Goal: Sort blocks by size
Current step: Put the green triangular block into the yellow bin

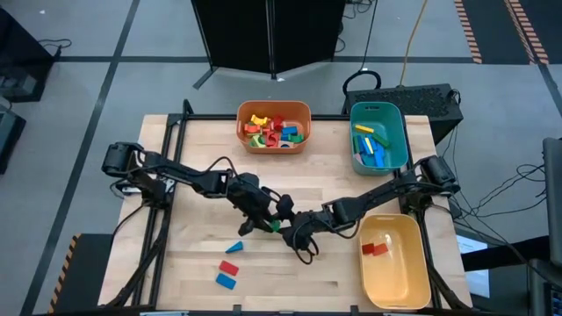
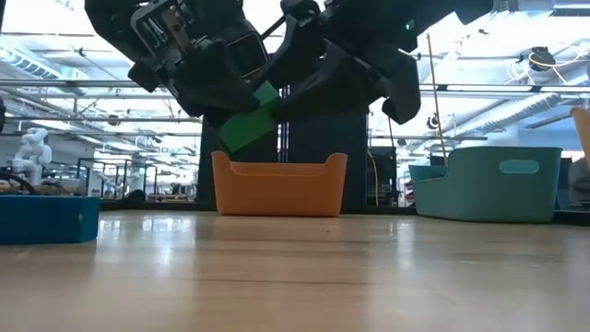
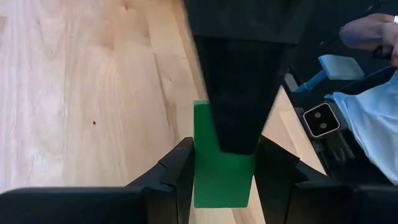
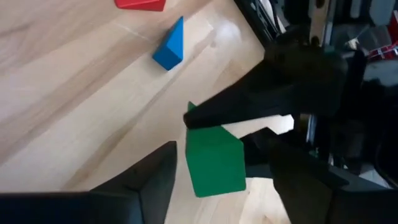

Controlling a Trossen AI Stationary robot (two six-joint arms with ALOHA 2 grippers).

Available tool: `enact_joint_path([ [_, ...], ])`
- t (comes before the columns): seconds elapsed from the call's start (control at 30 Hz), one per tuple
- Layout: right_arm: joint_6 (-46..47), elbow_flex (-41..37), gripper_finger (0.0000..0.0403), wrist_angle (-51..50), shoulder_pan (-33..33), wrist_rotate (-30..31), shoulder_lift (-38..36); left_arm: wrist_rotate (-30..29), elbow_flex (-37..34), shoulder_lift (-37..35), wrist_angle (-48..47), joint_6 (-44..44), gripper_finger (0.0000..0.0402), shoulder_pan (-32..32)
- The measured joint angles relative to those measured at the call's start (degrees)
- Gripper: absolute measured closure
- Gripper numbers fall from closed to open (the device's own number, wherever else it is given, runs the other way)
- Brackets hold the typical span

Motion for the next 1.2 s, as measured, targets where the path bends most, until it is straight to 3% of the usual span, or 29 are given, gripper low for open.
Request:
enact_joint_path([
  [0.33,1.24,0.04,0.0274,-0.23,-0.33,-4.48,-0.04,0.11,-0.03,0.39,3.28,0.02,0.0278,-0.06],
  [0.47,0.78,0.04,0.0301,-0.45,-0.29,-4.45,-0.04,0.1,-0.08,0.44,3.76,-0.12,0.0278,-0.05],
  [0.67,1.28,0.07,0.03,-0.85,-0.26,-4.25,-0.1,-0.04,-0.19,0.46,5.02,-0.05,0.0265,-0.37],
  [0.87,4.15,0.02,0.0303,-3.67,-0.22,-4.3,-0.36,-0.67,0.05,0.29,6.59,0.21,0.0193,-0.18],
  [1.0,6.85,0.02,0.0302,-7.38,0.04,-2.67,-1.64,-0.25,0.04,-0.38,3.14,0.17,0.0157,0.57],
  [1.2,12.14,0.26,0.0303,-16.32,1.69,0.21,-5.12,-0.46,0.09,-2.83,-4.05,0.19,0.0152,0.94],
])
